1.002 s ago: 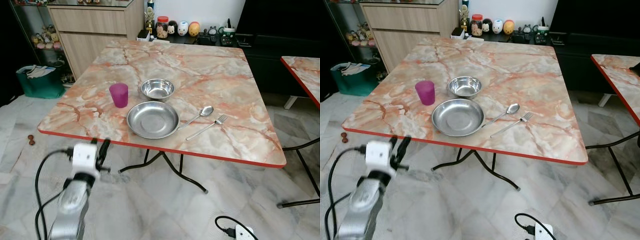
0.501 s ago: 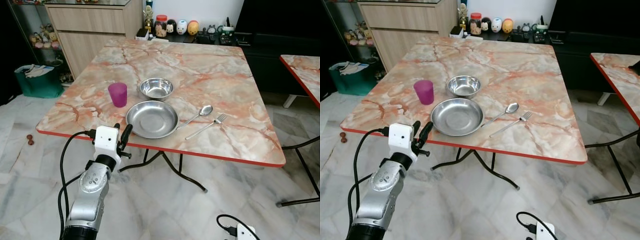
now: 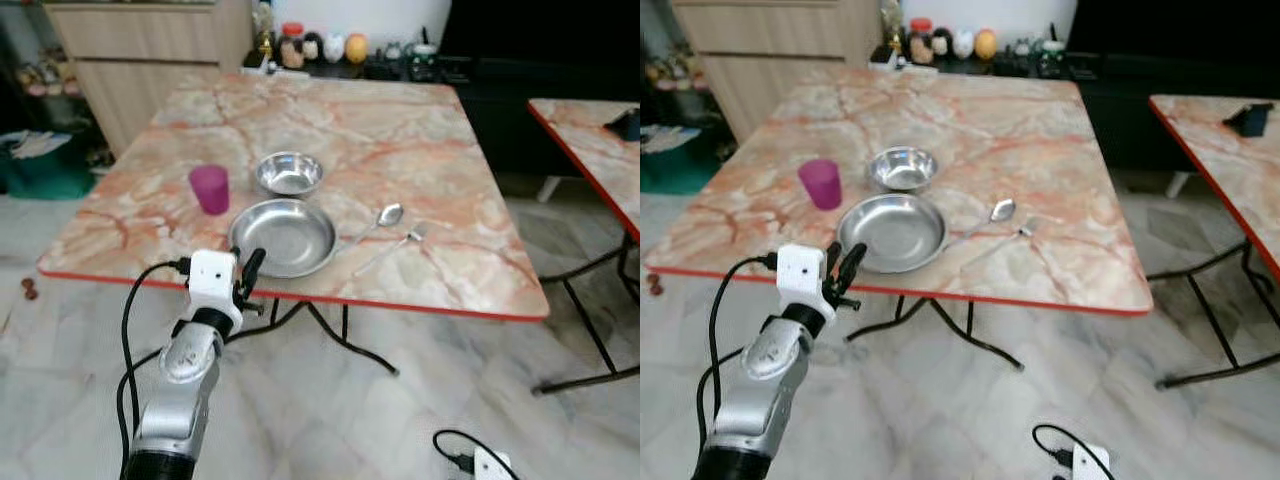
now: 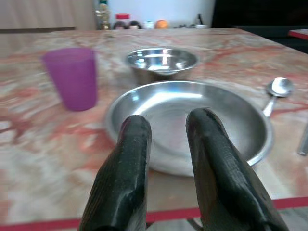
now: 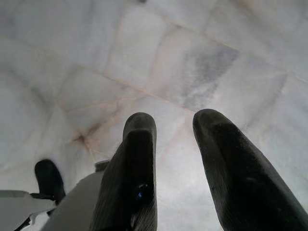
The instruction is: Setting the table
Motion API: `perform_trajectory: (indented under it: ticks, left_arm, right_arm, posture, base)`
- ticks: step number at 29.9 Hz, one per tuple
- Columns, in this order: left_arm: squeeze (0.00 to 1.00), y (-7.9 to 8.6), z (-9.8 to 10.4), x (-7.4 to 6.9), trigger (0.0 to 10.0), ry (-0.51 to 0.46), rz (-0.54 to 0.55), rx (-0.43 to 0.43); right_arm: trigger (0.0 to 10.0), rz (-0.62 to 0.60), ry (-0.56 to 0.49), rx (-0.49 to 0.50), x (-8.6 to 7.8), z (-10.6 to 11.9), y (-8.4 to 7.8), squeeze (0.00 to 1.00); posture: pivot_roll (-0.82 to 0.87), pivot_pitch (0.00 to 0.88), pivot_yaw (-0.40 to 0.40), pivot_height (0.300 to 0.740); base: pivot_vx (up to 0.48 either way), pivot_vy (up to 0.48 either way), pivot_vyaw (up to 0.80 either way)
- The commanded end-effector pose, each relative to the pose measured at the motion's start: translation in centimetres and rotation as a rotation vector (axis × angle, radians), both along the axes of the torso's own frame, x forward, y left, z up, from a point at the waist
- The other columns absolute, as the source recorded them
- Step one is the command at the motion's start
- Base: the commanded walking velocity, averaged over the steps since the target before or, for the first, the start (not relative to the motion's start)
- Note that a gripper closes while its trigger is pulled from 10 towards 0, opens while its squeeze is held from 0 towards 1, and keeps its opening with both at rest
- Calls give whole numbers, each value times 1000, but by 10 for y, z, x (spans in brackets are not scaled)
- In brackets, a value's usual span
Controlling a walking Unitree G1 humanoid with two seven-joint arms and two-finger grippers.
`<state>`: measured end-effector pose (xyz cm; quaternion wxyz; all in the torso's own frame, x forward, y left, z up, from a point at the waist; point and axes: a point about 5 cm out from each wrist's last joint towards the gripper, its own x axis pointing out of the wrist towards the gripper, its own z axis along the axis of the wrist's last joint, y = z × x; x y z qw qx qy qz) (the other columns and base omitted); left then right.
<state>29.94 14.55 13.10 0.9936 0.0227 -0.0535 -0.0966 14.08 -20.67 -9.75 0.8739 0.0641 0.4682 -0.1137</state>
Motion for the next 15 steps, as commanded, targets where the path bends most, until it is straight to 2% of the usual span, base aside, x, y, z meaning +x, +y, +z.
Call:
perform_trajectory:
  ticks: [1,10,15]
  left_arm:
    - [0,-1,3,1,10000,0,-5,-16]
    - [0,-2,5,2,10000,-1,-5,-34]
    - [0,-3,7,3,10000,-2,-6,-36]
  right_arm:
    - [10000,4,4,0,-2,-1,0,0]
    - [10000,10,7,0,-3,-1,0,0]
    - [10000,11,5,0,-2,-1,0,0]
  posture:
    - [68,0,-27,740]
    - [67,0,-27,740]
    - [70,0,-29,740]
  base:
    - [0,0,0]
    - [0,0,0]
    - [271,0,0]
